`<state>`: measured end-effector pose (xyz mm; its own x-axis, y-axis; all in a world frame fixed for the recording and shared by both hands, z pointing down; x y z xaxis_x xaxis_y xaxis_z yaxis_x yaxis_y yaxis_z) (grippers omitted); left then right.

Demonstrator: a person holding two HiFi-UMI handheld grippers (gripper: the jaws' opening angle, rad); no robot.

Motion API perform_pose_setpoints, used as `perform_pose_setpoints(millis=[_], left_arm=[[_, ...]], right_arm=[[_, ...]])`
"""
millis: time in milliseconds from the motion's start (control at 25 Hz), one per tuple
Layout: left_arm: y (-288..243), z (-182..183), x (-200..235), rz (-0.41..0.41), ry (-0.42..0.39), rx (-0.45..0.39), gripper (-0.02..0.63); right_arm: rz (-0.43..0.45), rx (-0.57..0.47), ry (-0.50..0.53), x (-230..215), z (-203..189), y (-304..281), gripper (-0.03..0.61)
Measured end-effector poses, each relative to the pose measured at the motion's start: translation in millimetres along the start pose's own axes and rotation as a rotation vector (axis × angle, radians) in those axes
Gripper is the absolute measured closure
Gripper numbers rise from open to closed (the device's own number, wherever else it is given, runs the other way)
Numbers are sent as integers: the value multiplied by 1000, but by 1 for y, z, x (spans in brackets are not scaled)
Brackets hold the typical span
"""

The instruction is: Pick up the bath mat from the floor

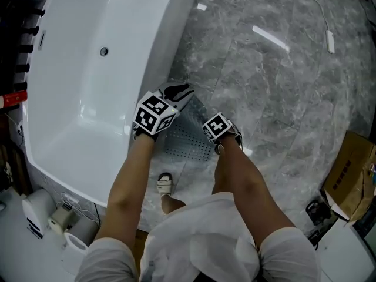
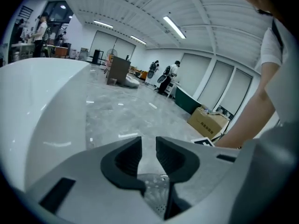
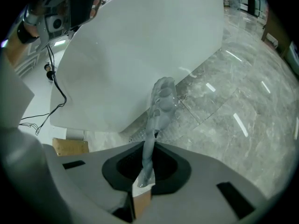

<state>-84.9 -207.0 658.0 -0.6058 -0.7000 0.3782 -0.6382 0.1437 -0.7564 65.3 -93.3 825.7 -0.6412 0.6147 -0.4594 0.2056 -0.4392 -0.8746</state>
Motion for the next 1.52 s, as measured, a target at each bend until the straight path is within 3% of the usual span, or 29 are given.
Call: perform_pose_setpoints(millis=[280,560,880,1120,1520], left_arm=[[27,-9,-20,38,64,23,514],[42,-3,-31,59,135,28,566],[54,16,-53,32,196,91,575],[74,44,-69,49,218,115,586],[111,116,-99,100,230,77,586]], right_arm=[[-17,-17,6,7,-4,29,532],[-35,-58,-1,10,-12,71,532],[-93,-117,-3,20,-26,126,534],[-93,-219,-41,23,-43,185,534],[-74,-428,-101,22,-73,304,535]])
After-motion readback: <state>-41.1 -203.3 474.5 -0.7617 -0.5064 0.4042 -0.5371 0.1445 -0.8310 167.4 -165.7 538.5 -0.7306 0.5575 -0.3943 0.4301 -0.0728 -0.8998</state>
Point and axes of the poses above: the fingertips, and each gripper's own axes: y backward along the fingers, x to its left, z out of its top, the point moved 8 cm from there along y, backward along the fingers, and after that the axes turned 15 degrees about x, right-handed, at the moved point
